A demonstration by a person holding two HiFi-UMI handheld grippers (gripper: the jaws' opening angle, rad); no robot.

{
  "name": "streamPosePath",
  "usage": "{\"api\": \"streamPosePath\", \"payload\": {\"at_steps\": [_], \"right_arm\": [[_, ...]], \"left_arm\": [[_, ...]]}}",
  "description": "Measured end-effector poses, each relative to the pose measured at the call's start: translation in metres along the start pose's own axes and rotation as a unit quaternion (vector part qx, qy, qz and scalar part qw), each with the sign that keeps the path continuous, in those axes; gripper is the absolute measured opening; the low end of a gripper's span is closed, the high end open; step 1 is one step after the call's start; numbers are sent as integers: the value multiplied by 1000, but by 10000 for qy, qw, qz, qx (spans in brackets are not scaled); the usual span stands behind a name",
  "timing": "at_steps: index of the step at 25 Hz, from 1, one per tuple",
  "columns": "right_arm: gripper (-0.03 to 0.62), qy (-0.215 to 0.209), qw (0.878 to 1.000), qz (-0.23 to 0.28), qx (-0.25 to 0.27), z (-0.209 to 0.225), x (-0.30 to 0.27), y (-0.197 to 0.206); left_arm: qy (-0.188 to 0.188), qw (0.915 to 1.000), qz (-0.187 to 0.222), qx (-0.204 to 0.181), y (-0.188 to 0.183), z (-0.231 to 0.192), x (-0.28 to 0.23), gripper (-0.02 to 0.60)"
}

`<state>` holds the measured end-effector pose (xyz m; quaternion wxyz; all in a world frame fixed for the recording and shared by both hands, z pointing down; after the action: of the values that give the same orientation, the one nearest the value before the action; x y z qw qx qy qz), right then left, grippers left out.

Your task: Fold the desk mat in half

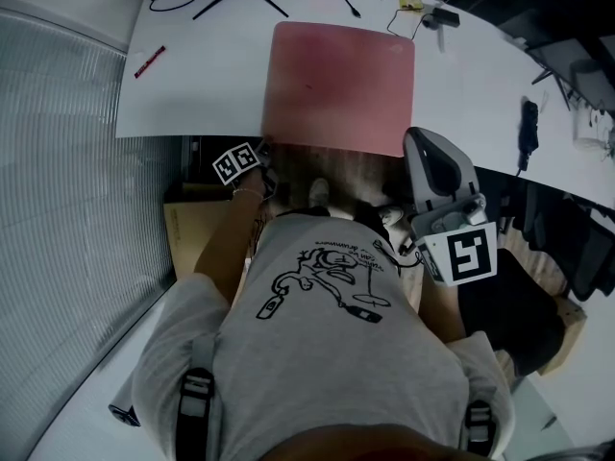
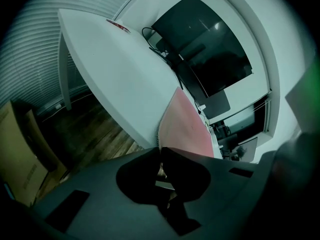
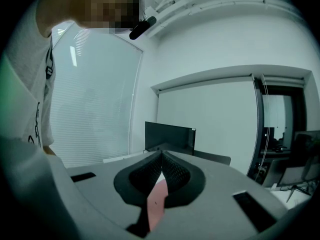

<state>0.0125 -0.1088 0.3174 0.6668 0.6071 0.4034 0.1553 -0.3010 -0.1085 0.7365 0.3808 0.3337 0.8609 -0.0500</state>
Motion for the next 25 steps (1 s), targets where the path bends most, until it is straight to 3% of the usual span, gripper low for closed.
{"api": "streamPosePath", "payload": {"at_steps": [6,11,25], "right_arm": [[8,-47,9999,129,-77,-2,2,0],[8,-41,9999,114,-68,-1,5,1],[8,8,10000,42,-12,-1,15,4]], "left_arm": [[-19,9997,42,-227,-1,8,3,34],[-30,9976,24,-692,-2,18,8,33],[-174,9776,-96,-2097,2,53,14,32]]}}
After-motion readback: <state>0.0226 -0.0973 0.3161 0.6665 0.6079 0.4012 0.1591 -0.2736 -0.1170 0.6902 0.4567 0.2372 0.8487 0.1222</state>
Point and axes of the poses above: the fingertips, and each gripper's own axes: x backward along the fingers, z to its right, y out of its underside, the point moved 6 cm from there along x, backward along the fingers, and after that the axes turned 10 degrees about -z, right-handed, at the moved point
